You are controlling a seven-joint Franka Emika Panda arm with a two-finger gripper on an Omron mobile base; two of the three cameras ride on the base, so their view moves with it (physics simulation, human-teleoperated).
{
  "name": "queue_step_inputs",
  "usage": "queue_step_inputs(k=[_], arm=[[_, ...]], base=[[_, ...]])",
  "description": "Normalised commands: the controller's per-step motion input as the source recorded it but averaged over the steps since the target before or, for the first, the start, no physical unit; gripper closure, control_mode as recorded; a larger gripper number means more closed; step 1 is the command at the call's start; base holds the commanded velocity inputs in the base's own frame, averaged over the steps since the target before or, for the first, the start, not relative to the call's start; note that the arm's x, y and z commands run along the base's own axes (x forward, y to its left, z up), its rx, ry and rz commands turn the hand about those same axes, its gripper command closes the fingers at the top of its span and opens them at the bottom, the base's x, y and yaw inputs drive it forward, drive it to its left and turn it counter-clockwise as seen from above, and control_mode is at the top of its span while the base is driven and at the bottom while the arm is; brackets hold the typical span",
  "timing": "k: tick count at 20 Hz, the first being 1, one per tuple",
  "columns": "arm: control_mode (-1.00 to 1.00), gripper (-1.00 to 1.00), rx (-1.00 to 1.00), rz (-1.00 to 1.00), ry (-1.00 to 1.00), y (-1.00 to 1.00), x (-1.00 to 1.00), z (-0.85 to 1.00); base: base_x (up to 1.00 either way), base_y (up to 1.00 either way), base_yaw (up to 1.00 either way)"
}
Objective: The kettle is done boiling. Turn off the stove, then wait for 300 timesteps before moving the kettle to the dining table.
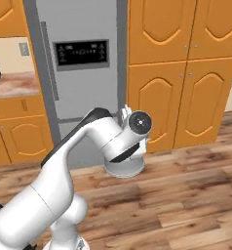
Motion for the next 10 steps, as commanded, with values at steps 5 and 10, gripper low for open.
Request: queue_step_inputs(k=[5, 10], arm=[[1.0, 1.0, 0.0, 0.0, 0.0, 0.0, 0.0, 0.0], [1.0, 1.0, 0.0, 0.0, 0.0, 0.0, 0.0, 0.0]], base=[[-0.21, -0.32, -0.42], [-0.21, -0.34, -0.41]])
